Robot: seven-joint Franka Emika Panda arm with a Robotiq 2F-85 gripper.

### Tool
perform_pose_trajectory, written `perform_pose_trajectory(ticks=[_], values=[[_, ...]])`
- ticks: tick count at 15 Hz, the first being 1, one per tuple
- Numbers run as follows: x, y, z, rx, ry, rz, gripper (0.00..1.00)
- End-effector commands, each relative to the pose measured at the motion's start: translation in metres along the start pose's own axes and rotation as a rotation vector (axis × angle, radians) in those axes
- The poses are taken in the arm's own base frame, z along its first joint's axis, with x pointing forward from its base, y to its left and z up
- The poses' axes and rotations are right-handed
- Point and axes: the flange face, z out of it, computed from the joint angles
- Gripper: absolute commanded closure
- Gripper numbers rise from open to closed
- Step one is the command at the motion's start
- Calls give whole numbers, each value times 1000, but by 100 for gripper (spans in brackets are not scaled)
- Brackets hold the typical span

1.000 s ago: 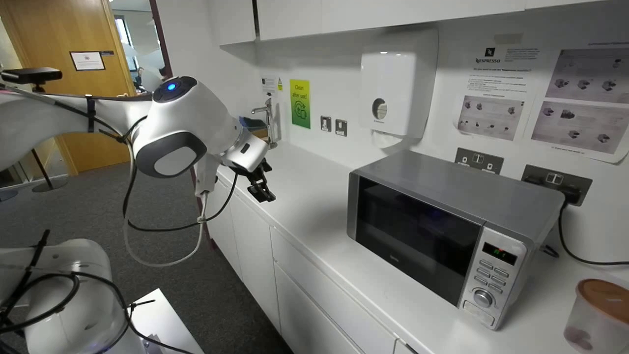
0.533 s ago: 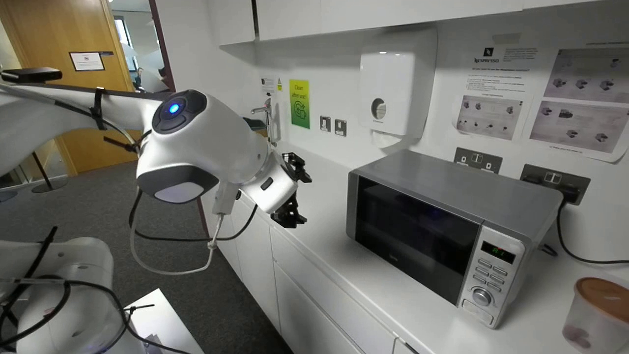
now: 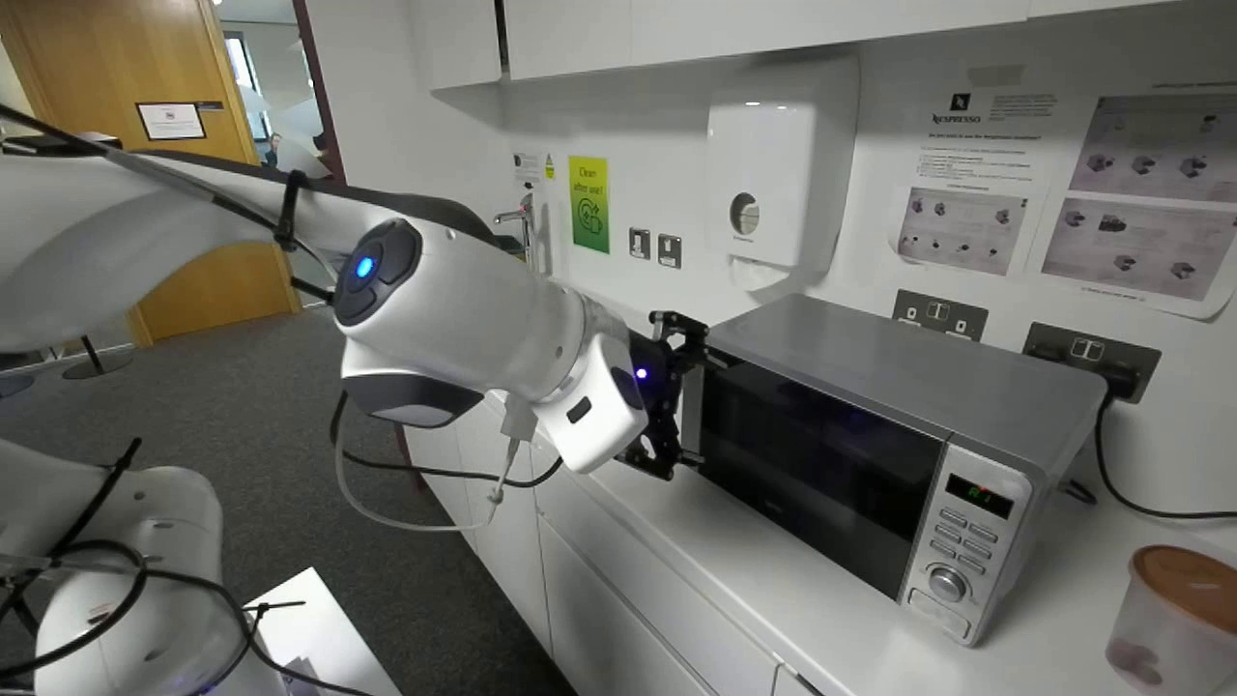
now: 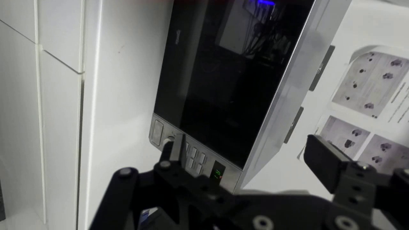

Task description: Press a button on the microwave

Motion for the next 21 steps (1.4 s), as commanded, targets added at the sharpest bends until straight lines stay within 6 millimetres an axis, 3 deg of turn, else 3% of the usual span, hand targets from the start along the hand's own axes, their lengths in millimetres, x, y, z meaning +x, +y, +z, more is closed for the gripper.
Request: perform_pose_trajectory(ticks=[1, 7, 8, 18, 21], values=[[20, -2, 31, -16, 75, 38, 0], [30, 4, 67, -60, 6, 138, 0], [22, 11, 59, -61, 28, 107, 0], [20, 13, 64, -70, 13, 107, 0], [34, 15, 69, -56, 37, 156, 0]])
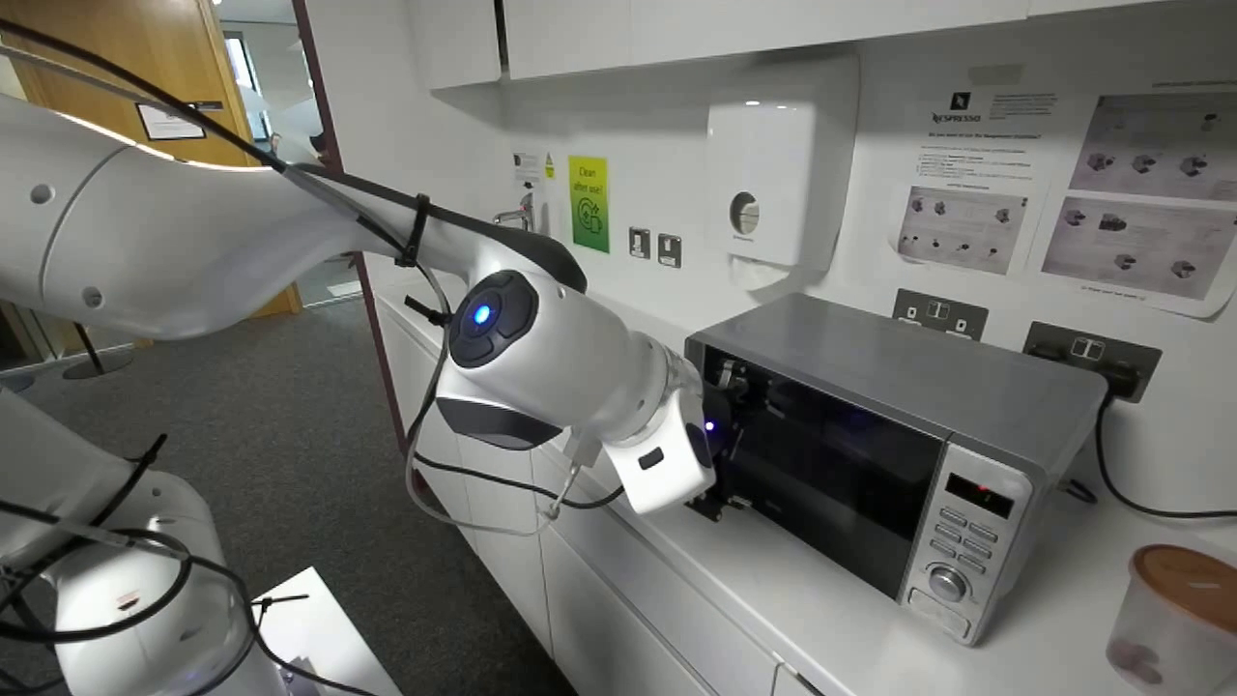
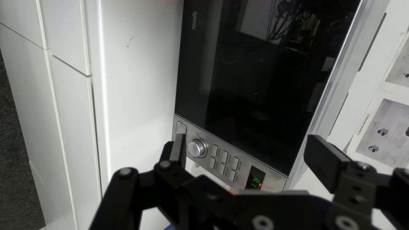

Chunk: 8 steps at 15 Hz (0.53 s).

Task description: Press a button on the microwave

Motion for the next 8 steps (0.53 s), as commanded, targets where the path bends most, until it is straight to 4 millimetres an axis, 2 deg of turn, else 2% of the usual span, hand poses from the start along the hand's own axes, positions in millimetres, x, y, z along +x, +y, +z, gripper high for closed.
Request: perform_pose_trajectory(ticks=[1, 8], values=[[20, -2, 6, 28, 28, 70, 0], [89, -6, 22, 75, 119, 338, 0]])
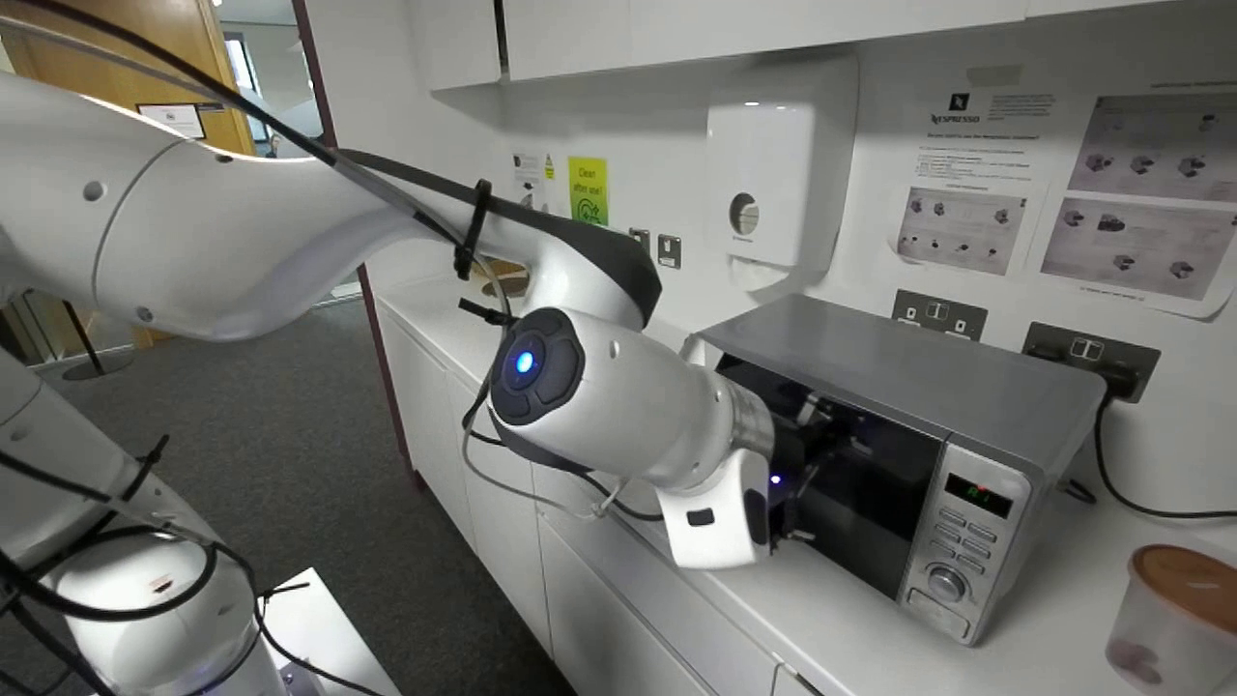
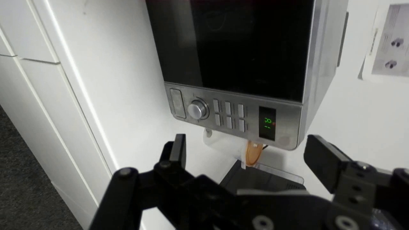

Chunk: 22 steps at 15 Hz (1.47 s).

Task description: Press a button on the microwave

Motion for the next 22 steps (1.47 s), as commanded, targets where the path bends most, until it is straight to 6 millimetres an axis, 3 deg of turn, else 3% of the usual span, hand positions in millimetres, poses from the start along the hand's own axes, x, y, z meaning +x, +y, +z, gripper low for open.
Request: perform_pose_trajectory(ticks=[1, 6, 10, 16, 19, 22], values=[[23, -23, 17, 26, 66, 76, 0], [26, -26, 46, 18, 110, 121, 0], [26, -18, 87, 15, 122, 83, 0], [65, 11, 164, 37, 161, -127, 0], [80, 18, 158, 39, 138, -277, 0], [83, 17, 132, 101, 73, -393, 0]])
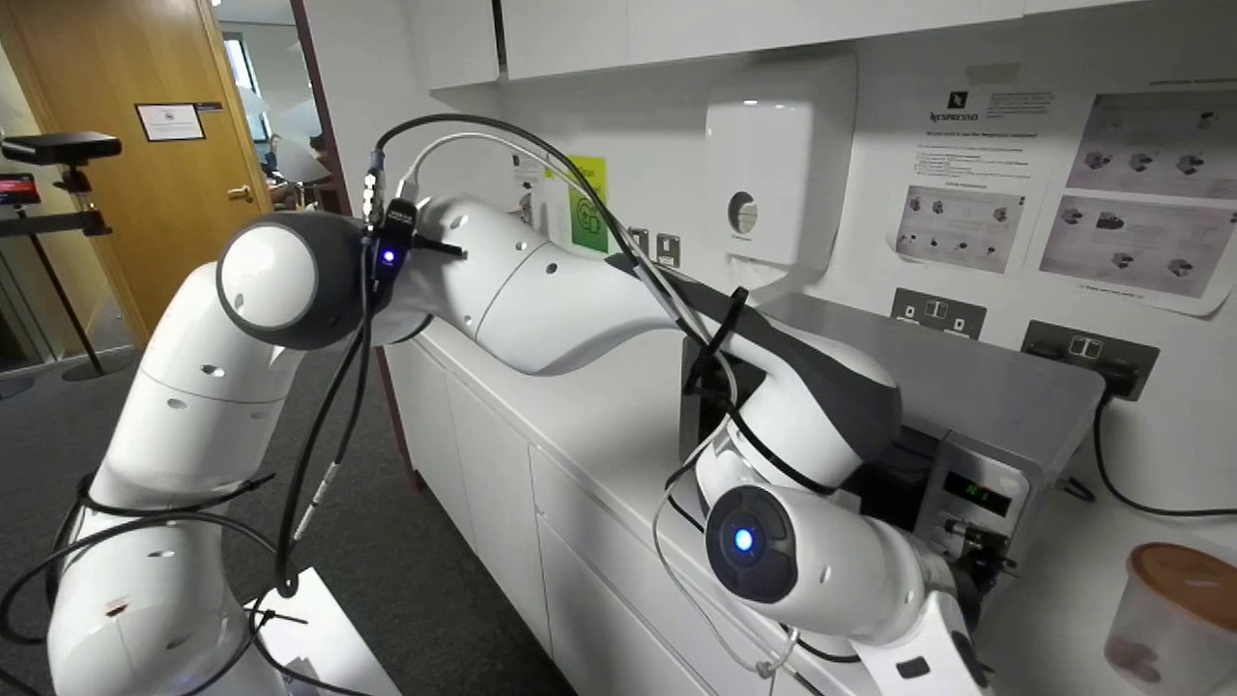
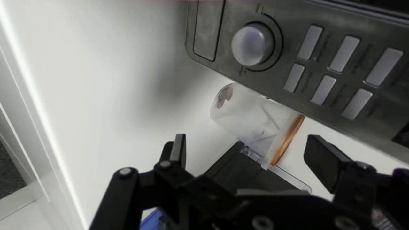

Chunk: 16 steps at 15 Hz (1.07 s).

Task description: Press a button on the microwave

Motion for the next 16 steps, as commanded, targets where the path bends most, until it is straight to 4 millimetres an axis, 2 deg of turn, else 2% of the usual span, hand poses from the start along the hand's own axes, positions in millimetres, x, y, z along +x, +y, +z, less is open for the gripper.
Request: perform_pose_trajectory(ticks=[1, 5, 13, 14, 15, 16], values=[[17, -17, -39, 147, -48, -119, 0], [19, -23, -52, 226, -96, -138, 0], [-6, -10, -58, 252, -197, -75, 0], [-8, -9, -58, 251, -205, -72, 5], [-10, -9, -58, 251, -209, -67, 26], [-12, -9, -58, 251, -215, -67, 29]])
